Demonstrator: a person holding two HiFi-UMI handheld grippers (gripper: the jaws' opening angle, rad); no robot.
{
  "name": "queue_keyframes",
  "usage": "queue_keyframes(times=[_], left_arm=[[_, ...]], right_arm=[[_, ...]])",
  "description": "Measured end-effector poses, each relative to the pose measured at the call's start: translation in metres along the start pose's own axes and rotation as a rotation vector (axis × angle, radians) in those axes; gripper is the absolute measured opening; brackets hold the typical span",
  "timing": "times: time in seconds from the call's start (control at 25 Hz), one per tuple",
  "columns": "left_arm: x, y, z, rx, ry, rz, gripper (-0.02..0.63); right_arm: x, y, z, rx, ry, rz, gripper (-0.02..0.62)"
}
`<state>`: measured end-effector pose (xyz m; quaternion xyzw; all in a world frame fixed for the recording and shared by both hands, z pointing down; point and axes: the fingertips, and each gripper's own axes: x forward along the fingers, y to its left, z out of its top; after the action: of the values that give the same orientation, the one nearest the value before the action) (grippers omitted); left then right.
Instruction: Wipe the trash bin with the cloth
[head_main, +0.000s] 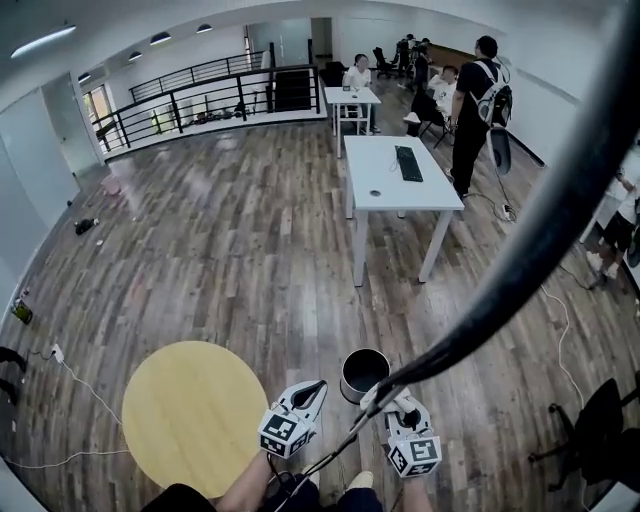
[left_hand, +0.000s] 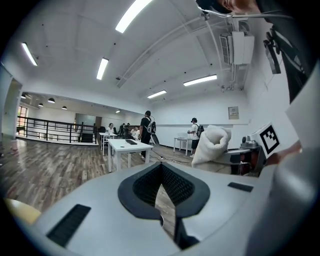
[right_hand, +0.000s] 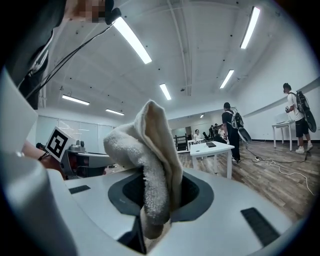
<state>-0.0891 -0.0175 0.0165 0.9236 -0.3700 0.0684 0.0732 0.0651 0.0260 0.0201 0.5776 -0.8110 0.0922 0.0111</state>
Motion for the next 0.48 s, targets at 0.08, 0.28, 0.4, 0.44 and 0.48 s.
queue_keyframes(times=[0.08,0.28,0.4,0.44,0.48], left_arm=[[-0.007,-0.003,0.008,-0.011,-0.001,-0.006,-0.003],[-0.02,-0.017,0.028,-0.006,-0.012,-0.025,-0.003],[-0.029,-0.023,0.039,0.0,-0.021,-0.036,-0.003],[-0.032,-0.025,0.04,0.002,-0.023,-0.038,-0.003],[-0.034,-0.025,0.042,0.003,-0.027,-0.04,-0.003]], right_arm=[[-0.004,0.006,0.008,0.001,0.0,0.007,0.097],[-0.014,0.02,0.025,0.021,0.002,0.021,0.097],[-0.02,0.032,0.034,0.038,0.0,0.033,0.097],[-0.022,0.036,0.036,0.04,-0.002,0.037,0.097],[-0.023,0.04,0.038,0.042,-0.004,0.04,0.097]])
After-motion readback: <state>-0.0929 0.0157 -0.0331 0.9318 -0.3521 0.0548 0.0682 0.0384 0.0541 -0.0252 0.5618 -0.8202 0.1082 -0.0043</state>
